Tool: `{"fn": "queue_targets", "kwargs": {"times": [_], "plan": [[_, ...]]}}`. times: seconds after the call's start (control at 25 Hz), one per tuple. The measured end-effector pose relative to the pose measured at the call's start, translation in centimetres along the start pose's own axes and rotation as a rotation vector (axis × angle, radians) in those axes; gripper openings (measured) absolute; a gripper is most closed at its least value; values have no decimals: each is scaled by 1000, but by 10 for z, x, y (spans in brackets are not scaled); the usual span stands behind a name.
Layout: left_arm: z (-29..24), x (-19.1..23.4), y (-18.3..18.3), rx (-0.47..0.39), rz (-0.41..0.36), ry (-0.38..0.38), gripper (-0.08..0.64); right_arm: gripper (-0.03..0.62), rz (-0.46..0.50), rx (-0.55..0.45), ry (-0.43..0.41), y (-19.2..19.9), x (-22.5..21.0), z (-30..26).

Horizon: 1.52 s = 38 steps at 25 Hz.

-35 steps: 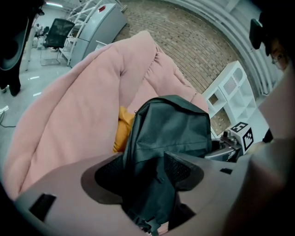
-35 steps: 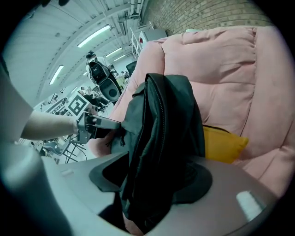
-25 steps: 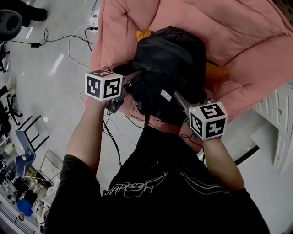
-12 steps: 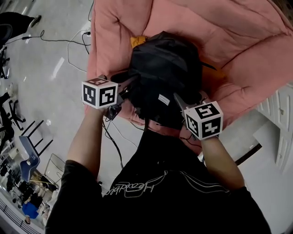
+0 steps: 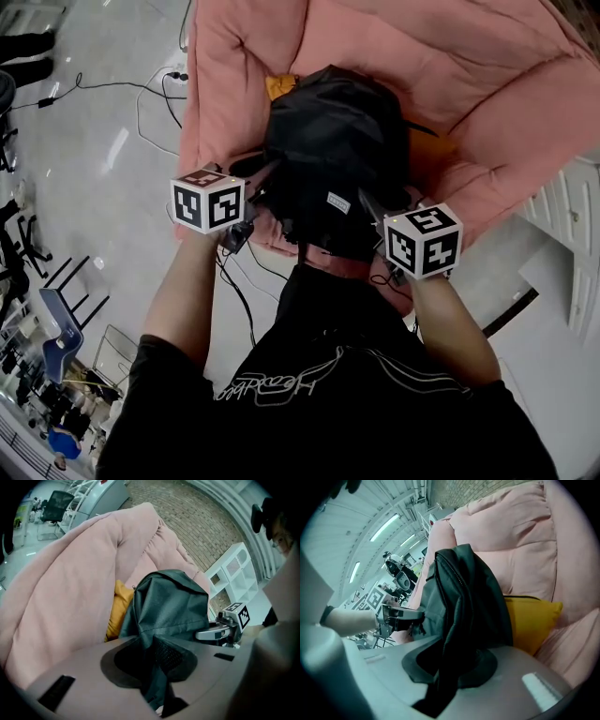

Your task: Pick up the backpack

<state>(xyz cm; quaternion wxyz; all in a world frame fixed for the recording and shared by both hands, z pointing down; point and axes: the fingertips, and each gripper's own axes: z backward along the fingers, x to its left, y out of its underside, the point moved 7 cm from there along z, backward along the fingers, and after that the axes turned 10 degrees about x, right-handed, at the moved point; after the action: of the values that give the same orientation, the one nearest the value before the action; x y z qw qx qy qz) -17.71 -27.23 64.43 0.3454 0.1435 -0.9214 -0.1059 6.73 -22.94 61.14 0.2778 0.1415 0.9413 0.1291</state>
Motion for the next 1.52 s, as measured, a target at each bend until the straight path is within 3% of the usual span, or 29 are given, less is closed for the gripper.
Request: {"fn": "queue_targets", "kwargs": {"times": [0.64,0.92,1.52], "plan": [[45,-48,44,-66,-8,-13,60,54,-27,-110,-24,43,46,41],[88,-86,80,-123,-65,-35,60,52,-2,-190,-16,79,86,73],[163,-140,77,-221,-139,-83,60,52,85,-298,-12,66,133,132]]}}
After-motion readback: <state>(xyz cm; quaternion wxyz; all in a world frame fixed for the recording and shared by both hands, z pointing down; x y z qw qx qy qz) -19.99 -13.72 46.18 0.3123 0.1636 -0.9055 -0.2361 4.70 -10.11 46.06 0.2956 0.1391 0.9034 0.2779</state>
